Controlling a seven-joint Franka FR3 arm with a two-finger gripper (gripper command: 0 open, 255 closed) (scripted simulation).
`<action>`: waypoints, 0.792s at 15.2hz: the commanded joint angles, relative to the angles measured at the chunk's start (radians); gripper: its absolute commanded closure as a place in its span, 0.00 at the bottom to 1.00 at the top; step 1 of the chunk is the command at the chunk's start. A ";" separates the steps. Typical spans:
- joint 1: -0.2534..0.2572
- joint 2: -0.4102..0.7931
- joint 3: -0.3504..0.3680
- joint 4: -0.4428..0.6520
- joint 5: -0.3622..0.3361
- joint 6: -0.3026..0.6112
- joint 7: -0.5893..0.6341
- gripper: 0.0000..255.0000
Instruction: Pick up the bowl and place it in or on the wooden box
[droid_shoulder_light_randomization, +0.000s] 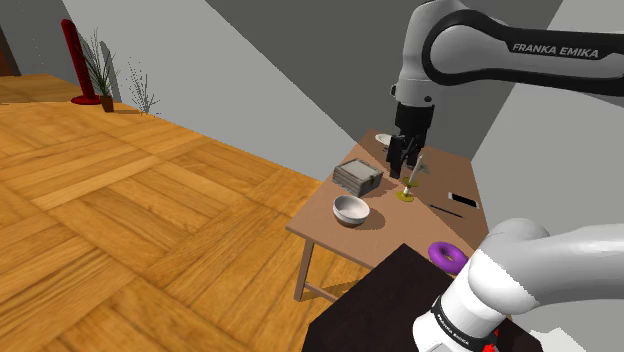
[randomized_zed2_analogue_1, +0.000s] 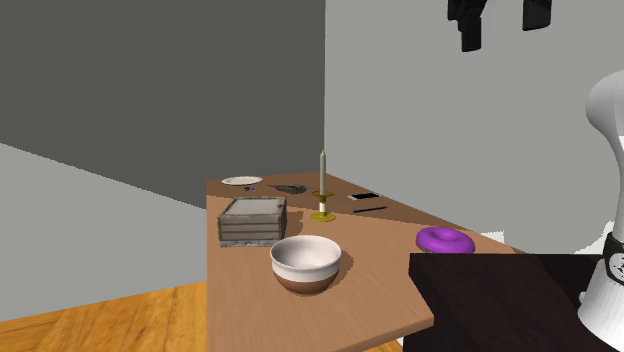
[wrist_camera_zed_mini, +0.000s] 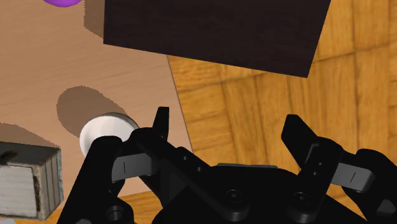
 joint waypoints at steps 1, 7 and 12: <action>0.000 0.000 0.000 0.000 0.000 0.000 0.000 0.00; -0.021 0.097 -0.025 -0.114 -0.045 0.233 -0.027 0.00; -0.044 0.225 -0.046 -0.169 -0.085 0.435 -0.042 0.00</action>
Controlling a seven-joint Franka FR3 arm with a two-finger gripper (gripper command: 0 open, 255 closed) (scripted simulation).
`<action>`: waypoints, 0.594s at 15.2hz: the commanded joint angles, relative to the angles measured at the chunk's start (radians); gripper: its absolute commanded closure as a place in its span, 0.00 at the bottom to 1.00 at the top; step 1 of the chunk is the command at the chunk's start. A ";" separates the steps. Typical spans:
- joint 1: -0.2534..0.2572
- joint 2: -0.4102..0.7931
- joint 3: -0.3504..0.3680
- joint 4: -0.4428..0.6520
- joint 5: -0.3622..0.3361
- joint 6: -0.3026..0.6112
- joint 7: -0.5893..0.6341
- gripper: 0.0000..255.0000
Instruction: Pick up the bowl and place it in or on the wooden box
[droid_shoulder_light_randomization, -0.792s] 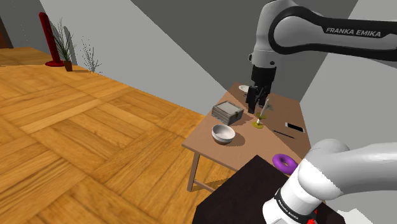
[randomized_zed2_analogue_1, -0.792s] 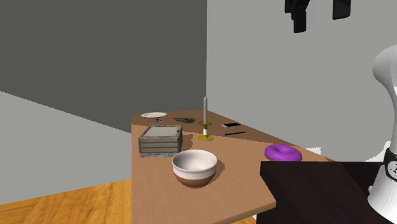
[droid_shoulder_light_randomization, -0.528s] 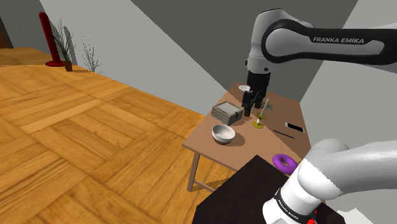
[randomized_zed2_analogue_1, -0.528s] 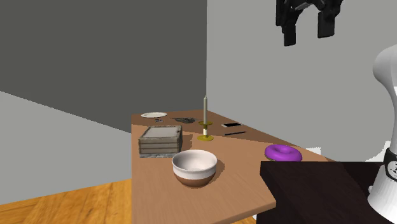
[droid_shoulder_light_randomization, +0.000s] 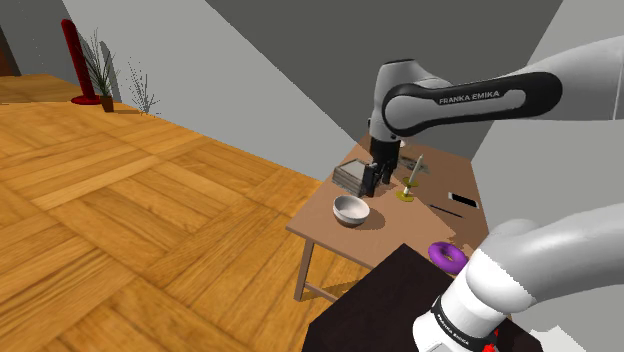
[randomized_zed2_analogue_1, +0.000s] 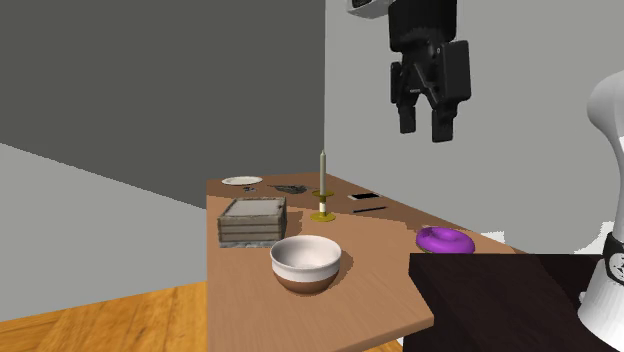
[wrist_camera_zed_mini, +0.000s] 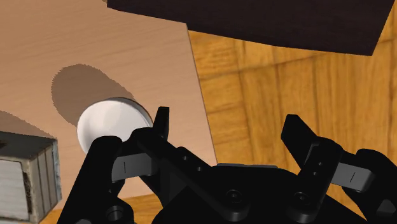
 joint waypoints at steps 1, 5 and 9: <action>-0.012 0.057 -0.011 -0.020 -0.019 0.089 -0.008 0.00; -0.033 0.194 -0.027 -0.028 -0.054 0.250 -0.012 0.00; -0.055 0.349 -0.042 -0.009 -0.093 0.401 -0.010 0.00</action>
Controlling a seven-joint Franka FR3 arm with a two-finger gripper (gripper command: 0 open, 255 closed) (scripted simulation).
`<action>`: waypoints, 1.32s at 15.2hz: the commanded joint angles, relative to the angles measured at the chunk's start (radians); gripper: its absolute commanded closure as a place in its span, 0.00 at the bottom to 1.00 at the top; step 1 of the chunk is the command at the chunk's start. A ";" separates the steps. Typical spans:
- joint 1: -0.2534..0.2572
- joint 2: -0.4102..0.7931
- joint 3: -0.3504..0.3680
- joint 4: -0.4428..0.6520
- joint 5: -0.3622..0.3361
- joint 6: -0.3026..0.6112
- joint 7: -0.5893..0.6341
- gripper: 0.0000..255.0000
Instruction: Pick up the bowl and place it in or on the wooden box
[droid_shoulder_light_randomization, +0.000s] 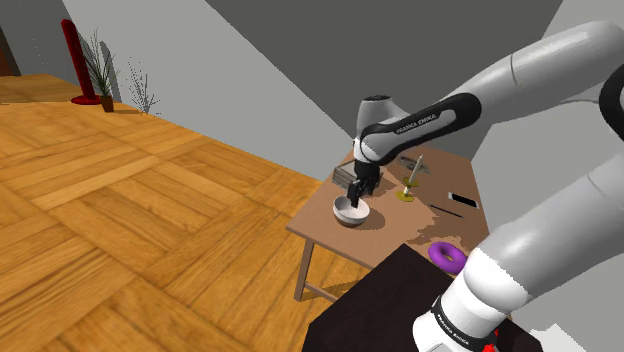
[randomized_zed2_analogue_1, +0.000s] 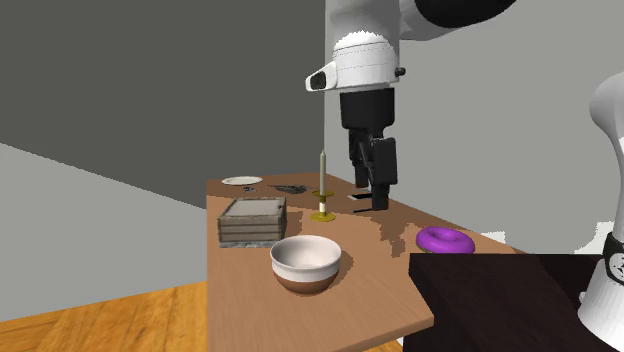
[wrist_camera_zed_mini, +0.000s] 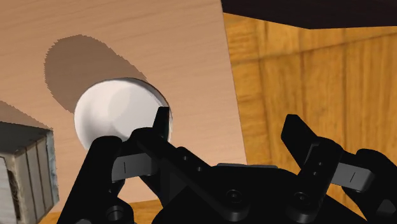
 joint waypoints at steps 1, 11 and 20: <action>-0.009 0.079 -0.004 0.014 -0.018 0.075 0.006 0.00; -0.048 0.494 -0.043 0.187 -0.117 0.358 0.035 0.00; -0.053 0.667 -0.069 0.257 -0.152 0.472 0.054 0.00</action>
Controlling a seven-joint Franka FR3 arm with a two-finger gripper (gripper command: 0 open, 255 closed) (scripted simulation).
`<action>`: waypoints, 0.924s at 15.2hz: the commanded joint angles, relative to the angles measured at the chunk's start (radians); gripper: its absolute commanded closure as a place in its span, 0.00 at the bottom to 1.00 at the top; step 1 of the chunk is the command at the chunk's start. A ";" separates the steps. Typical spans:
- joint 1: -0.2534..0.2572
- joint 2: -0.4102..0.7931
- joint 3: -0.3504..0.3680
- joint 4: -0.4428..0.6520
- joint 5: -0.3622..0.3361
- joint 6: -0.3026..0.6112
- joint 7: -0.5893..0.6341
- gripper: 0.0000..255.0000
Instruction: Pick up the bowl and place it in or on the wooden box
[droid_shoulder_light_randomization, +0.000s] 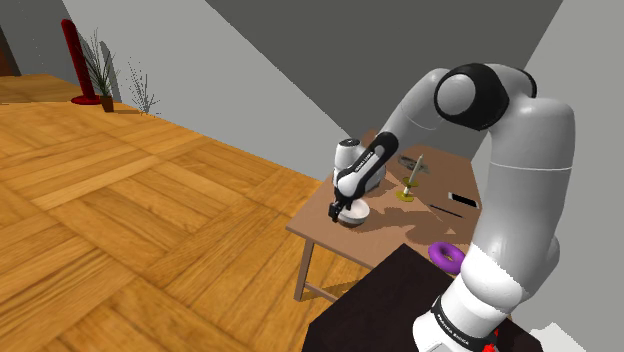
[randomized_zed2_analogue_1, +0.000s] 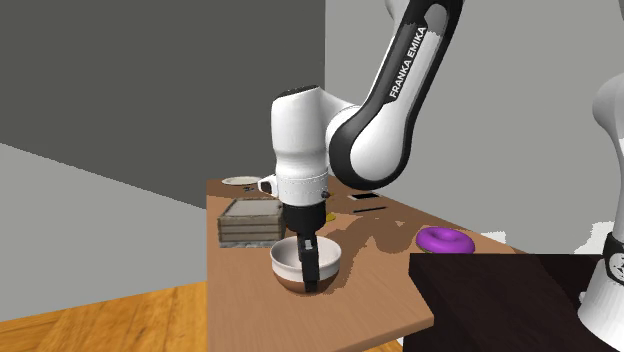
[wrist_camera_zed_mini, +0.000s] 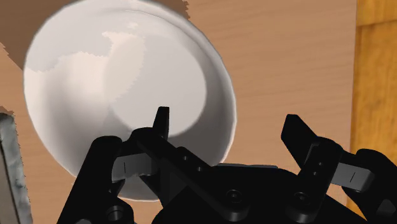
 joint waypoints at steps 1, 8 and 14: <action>0.000 0.035 -0.006 0.006 -0.008 0.030 0.006 0.00; 0.000 0.035 -0.006 0.006 -0.008 0.030 0.006 0.00; 0.000 0.035 -0.006 0.006 -0.008 0.029 0.006 1.00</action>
